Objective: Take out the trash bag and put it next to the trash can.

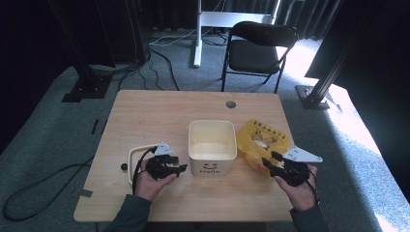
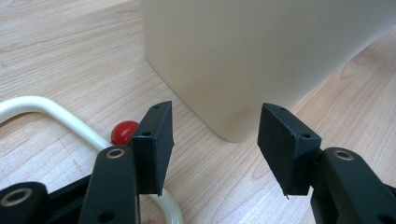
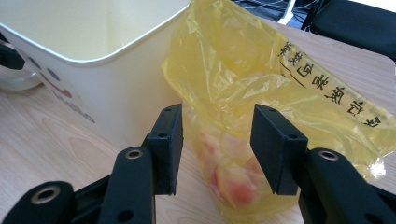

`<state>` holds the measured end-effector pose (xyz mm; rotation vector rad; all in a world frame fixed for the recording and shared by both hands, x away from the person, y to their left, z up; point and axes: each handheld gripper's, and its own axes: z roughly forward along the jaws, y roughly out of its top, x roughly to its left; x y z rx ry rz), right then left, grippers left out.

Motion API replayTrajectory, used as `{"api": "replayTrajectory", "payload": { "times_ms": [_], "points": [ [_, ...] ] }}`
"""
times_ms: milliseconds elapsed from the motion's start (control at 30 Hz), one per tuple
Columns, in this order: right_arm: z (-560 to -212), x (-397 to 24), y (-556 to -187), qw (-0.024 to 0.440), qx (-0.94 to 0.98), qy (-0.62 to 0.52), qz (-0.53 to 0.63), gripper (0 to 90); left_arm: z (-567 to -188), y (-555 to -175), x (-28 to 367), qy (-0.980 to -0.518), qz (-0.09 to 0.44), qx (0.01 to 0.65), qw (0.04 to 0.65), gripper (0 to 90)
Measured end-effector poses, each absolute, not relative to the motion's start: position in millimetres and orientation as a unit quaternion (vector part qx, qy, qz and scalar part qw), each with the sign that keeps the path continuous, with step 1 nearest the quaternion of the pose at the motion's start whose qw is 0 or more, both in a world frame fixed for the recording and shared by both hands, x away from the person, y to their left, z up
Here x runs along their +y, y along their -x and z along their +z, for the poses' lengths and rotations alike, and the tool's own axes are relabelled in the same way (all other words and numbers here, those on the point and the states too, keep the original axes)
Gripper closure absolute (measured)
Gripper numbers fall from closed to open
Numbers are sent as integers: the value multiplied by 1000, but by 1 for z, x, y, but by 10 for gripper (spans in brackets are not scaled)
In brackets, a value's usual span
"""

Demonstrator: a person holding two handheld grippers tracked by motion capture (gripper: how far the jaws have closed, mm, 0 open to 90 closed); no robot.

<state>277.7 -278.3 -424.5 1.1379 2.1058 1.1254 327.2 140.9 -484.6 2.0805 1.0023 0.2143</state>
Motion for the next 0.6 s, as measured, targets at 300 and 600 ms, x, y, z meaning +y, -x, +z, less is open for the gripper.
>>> {"api": "replayTrajectory", "payload": {
  "times_ms": [300, 600],
  "points": [
    [-429, -271, -276, 235, 783, -410, 405, 534, -484, -327, 144, -818, 81, 394, 412, 482],
    [-441, -264, -278, 222, 790, -409, 400, 529, -483, -327, 146, -817, 89, 392, 414, 498]
  ]
}}
